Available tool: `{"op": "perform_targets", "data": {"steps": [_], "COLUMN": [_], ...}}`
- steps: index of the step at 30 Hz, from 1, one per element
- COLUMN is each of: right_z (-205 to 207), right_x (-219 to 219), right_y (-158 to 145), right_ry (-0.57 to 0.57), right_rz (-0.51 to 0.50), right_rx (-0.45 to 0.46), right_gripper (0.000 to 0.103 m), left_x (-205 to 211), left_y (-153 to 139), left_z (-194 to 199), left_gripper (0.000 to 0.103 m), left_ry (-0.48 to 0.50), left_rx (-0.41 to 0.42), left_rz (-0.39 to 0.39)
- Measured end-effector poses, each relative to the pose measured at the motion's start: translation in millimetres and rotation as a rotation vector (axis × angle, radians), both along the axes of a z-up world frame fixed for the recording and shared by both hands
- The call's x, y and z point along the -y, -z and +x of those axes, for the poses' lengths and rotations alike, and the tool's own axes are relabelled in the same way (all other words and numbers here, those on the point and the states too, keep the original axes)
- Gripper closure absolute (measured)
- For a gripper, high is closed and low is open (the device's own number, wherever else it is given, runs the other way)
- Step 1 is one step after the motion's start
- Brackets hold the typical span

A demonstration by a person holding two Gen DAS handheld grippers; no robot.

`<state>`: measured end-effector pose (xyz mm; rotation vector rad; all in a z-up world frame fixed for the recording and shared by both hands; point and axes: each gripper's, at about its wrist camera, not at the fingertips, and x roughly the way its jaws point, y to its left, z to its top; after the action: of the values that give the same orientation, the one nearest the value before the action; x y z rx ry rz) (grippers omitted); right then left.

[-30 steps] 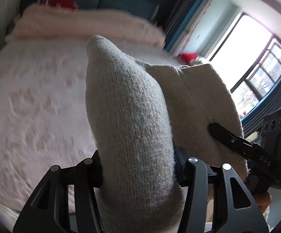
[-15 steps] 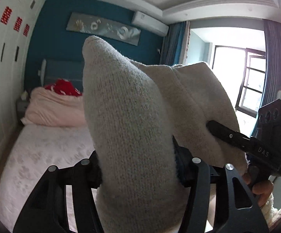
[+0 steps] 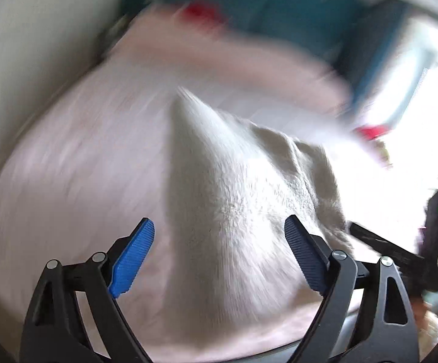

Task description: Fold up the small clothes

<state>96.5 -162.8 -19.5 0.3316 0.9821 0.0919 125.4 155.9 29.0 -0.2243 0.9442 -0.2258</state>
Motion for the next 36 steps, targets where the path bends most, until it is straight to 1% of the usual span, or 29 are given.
{"op": "perform_targets", "data": {"steps": [1, 2, 3, 4, 5, 6, 7, 8, 9, 11, 13, 14, 15, 16, 17, 18, 19, 20, 21, 23, 25, 27, 28, 29, 30, 31, 32, 33, 36], "right_z": [-5.5, -17.3, -23.9, -29.1, -29.7, -27.3, -22.7, -17.5, -11.8, -2.8, 17.0, 21.8, 26.7, 28.6, 32.6, 37.3, 41.2, 42.7, 42.7, 37.5, 33.3, 30.8, 33.5, 36.2, 36.4, 28.0, 17.4, 8.3, -8.4], "right_x": [4.1, 11.2, 14.5, 15.9, 14.5, 11.5, 7.7, 4.6, -0.3, -10.1, -13.5, -17.6, -17.6, -17.8, -21.4, -26.3, -33.3, -39.1, -45.0, -52.4, -55.1, -52.9, -51.5, -48.2, -45.2, -37.7, -29.0, -26.7, -46.9], "right_y": [21.7, 38.2, 40.7, 39.7, 37.2, 34.5, 32.7, 31.0, 24.3, 36.1, 62.1, 67.1, 81.3, 83.9, 80.4, 68.6, 48.1, 26.8, -2.8, -45.2, -59.0, -37.2, -7.4, 18.4, 55.0, 64.0, 58.2, 44.1, -5.0], "right_ry": [0.017, 0.030, 0.042, 0.043, 0.029, 0.005, -0.015, -0.024, -0.026, -0.034, -0.029, -0.025, -0.016, -0.012, -0.037, -0.041, -0.070, -0.101, -0.134, -0.173, -0.196, -0.196, -0.189, -0.178, -0.147, -0.110, -0.057, -0.031, -0.076], "right_rz": [0.008, 0.073, 0.101, 0.104, 0.095, 0.084, 0.084, 0.088, 0.094, 0.126, 0.168, 0.190, 0.250, 0.284, 0.317, 0.273, 0.228, 0.202, 0.179, 0.147, 0.124, 0.109, 0.086, 0.060, 0.021, 0.074, 0.139, 0.123, -0.032], "right_rx": [-0.061, -0.089, -0.084, -0.072, -0.068, -0.061, -0.053, -0.052, -0.055, -0.071, -0.137, -0.167, -0.199, -0.189, -0.179, -0.172, -0.123, -0.064, 0.011, 0.116, 0.157, 0.107, 0.034, -0.033, -0.152, -0.158, -0.115, -0.088, 0.024], "right_gripper": [0.061, 0.061, 0.060, 0.058, 0.051, 0.044, 0.041, 0.034, 0.030, 0.024, 0.022, 0.023, 0.034, 0.054, 0.064, 0.071, 0.073, 0.075, 0.076, 0.076, 0.075, 0.068, 0.066, 0.062, 0.059, 0.059, 0.056, 0.056, 0.059], "left_x": [-10.7, -18.3, -25.0, -31.1, -34.7, -36.1, -35.3, -34.4, -31.5, -27.1, -25.1, -21.6, -19.3, -17.4, -14.6, -12.4, -10.1, -9.4, -10.1, -15.7, -21.3, -19.6, -15.2, -7.0, -0.5, -2.4, -6.4, -7.7, -8.3], "left_y": [29.3, 41.7, 48.0, 48.0, 45.5, 43.2, 42.1, 40.1, 44.4, 56.9, 73.8, 85.2, 94.8, 100.8, 102.1, 94.2, 81.9, 64.3, 49.9, 19.7, 6.1, 19.1, 34.4, 59.8, 83.2, 90.5, 86.4, 77.3, 66.0], "left_z": [-2.3, -6.8, -14.3, -20.7, -24.3, -25.5, -27.6, -24.6, -20.2, -3.2, -1.6, 4.6, 8.8, 12.8, 16.3, 16.8, 17.5, 17.9, 17.7, 15.8, 13.0, 10.3, 9.7, 10.0, 8.6, -0.2, -10.4, -17.4, -23.5], "left_gripper": [0.027, 0.026, 0.026, 0.024, 0.019, 0.018, 0.014, 0.010, 0.010, 0.010, 0.010, 0.010, 0.011, 0.028, 0.036, 0.043, 0.053, 0.057, 0.058, 0.058, 0.056, 0.049, 0.046, 0.046, 0.045, 0.043, 0.039, 0.039, 0.038], "left_ry": [-0.032, -0.045, -0.056, -0.074, -0.090, -0.097, -0.099, -0.104, -0.105, -0.105, -0.098, -0.092, -0.087, -0.079, -0.067, -0.065, -0.044, -0.024, -0.014, -0.004, 0.004, 0.005, 0.006, -0.002, 0.000, 0.004, -0.025, -0.036, -0.032], "left_rx": [-0.075, -0.104, -0.103, -0.094, -0.085, -0.074, -0.064, -0.056, -0.061, -0.104, -0.149, -0.183, -0.206, -0.218, -0.219, -0.194, -0.158, -0.109, -0.070, 0.011, 0.052, 0.034, 0.013, -0.041, -0.106, -0.096, -0.068, -0.047, -0.028], "left_rz": [0.004, -0.022, -0.087, -0.125, -0.146, -0.167, -0.190, -0.232, -0.252, -0.274, -0.282, -0.294, -0.305, -0.323, -0.328, -0.307, -0.301, -0.293, -0.290, -0.294, -0.294, -0.228, -0.174, -0.089, -0.039, -0.094, -0.104, -0.089, -0.055]}}
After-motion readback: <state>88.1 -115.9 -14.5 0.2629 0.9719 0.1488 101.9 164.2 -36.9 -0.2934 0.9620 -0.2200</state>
